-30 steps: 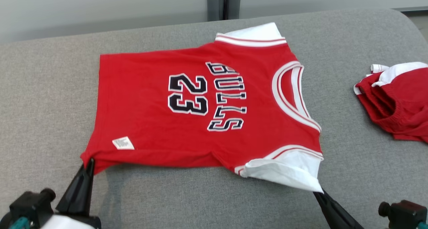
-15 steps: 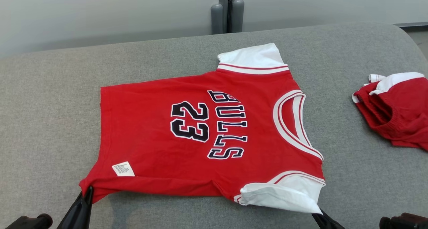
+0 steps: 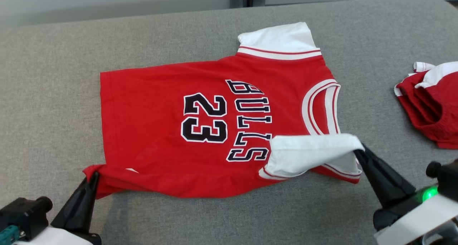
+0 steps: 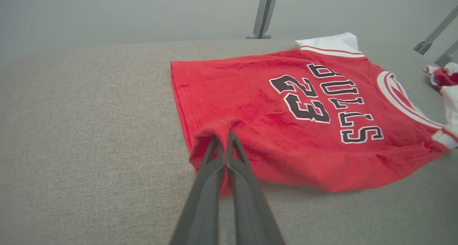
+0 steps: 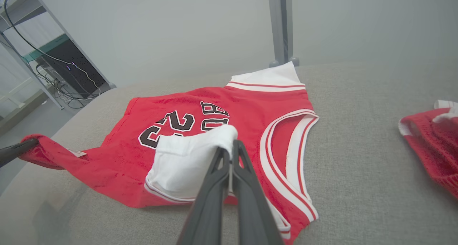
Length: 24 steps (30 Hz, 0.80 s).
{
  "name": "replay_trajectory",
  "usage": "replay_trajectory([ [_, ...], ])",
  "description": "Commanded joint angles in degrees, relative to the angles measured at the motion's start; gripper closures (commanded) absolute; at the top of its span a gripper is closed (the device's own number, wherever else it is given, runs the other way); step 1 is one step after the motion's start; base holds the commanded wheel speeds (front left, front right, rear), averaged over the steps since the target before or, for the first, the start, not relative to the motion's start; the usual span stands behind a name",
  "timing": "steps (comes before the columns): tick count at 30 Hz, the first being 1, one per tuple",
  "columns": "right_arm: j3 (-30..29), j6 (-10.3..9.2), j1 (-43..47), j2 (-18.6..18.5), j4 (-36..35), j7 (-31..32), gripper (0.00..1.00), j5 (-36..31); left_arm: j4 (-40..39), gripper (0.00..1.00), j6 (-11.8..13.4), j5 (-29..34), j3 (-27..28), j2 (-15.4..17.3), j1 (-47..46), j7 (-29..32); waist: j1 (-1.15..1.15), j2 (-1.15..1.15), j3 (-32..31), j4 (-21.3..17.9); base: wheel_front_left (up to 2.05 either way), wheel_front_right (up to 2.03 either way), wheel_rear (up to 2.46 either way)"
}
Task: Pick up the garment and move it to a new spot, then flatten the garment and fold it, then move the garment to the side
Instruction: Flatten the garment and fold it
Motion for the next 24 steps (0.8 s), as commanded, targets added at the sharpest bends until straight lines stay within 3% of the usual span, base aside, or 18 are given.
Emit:
replay_trajectory([
  [1,0.1,0.05,-2.0,-1.0,0.9,-1.1,1.0,-0.3,0.3,1.0,-0.4,-0.2,0.4,0.4,-1.7,0.1,0.0,0.0,2.2,0.5,0.0,0.0,0.0],
  [6,1.8,0.07,-10.5,-5.9,6.6,-6.2,1.0,-2.4,1.9,1.0,-1.7,-0.5,1.2,1.1,-6.1,-0.4,0.0,0.0,5.4,1.6,0.0,0.0,0.0],
  [13,4.0,0.05,-18.1,-9.9,14.3,-11.2,1.0,-3.1,5.2,1.0,-4.4,-1.4,0.6,0.7,-11.4,-1.6,0.0,0.0,8.2,2.7,0.0,0.0,0.0],
  [24,9.7,0.05,-24.2,-10.6,29.4,-17.2,1.0,-0.4,18.4,1.0,-10.6,-3.5,-3.3,-1.8,-18.5,-3.5,0.0,0.0,9.6,2.5,0.0,0.0,0.0],
])
